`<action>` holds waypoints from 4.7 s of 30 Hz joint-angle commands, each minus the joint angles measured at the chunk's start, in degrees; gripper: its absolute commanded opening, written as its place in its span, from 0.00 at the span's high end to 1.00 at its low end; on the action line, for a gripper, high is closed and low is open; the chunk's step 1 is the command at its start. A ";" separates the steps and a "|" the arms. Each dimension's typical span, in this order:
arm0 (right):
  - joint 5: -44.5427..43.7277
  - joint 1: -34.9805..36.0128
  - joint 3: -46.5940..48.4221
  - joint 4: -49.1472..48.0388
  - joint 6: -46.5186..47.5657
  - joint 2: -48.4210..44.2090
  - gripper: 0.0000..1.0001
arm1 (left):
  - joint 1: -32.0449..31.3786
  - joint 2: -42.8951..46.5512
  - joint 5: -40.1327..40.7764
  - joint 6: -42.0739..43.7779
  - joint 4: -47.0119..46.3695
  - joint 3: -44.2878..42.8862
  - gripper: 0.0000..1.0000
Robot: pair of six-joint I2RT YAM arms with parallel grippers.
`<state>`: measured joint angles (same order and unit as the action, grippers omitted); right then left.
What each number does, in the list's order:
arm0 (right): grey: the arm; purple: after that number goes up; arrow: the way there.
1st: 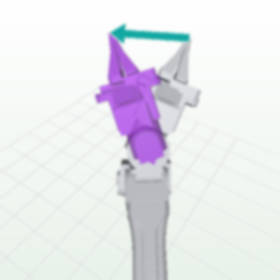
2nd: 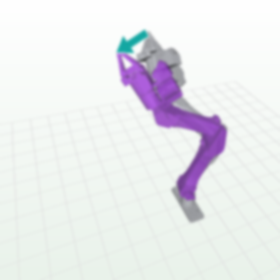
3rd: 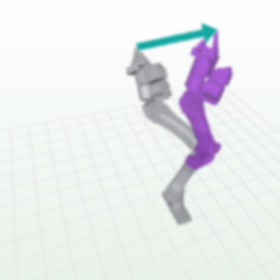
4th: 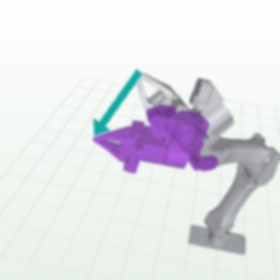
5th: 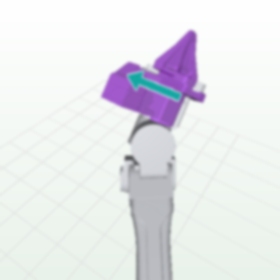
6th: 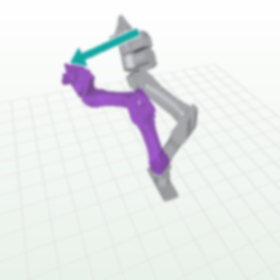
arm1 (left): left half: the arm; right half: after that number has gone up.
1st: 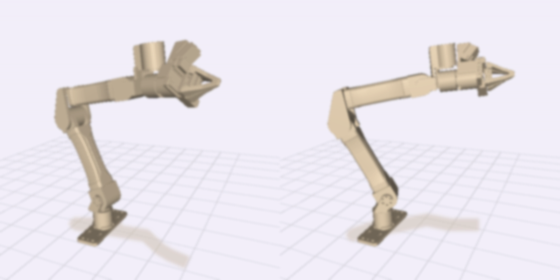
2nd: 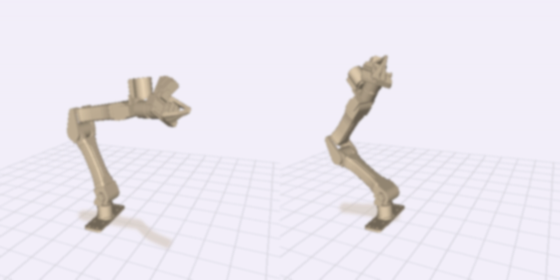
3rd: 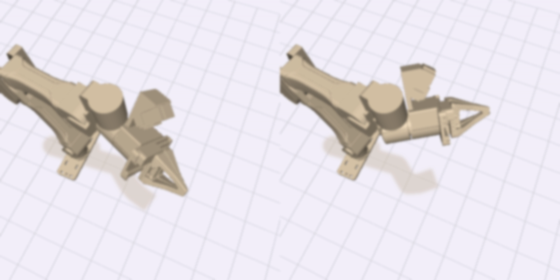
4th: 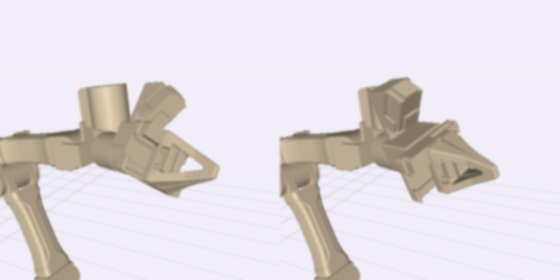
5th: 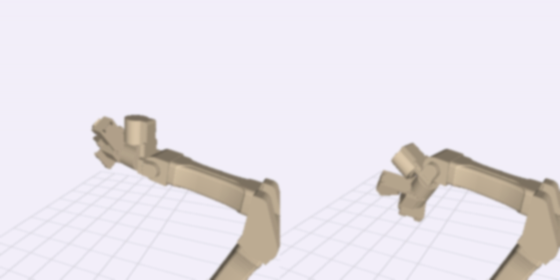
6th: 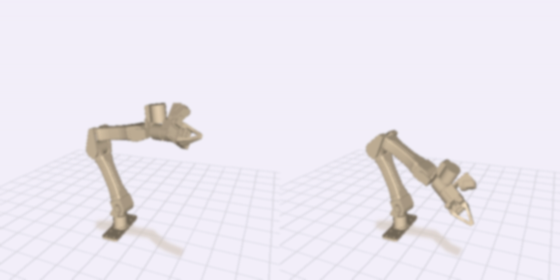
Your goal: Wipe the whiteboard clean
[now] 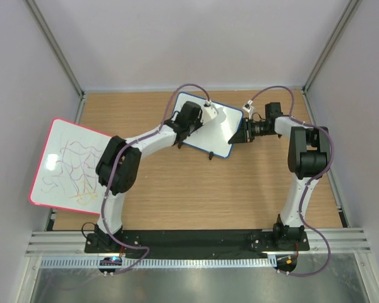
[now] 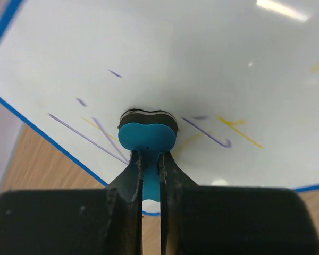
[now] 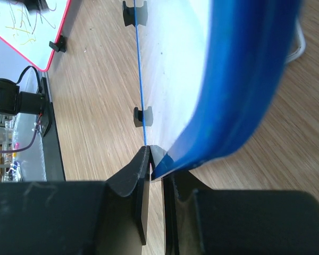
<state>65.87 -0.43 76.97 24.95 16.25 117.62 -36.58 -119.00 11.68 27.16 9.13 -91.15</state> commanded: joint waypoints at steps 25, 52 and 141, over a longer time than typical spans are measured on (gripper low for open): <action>-2.41 0.43 0.64 -0.78 2.65 -2.13 0.99 | -0.86 -8.17 3.00 3.52 5.55 -18.08 1.00; -2.85 0.43 0.64 -0.52 2.56 -2.13 0.99 | -6.57 -6.86 -4.12 3.08 7.40 -2.46 1.00; -4.08 0.43 0.46 -0.25 2.73 -2.40 0.99 | 7.40 -8.61 -8.43 0.09 12.41 -11.23 1.00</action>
<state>65.04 -1.02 76.99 24.43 14.98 117.62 -29.19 -125.91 4.49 27.49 20.80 -101.51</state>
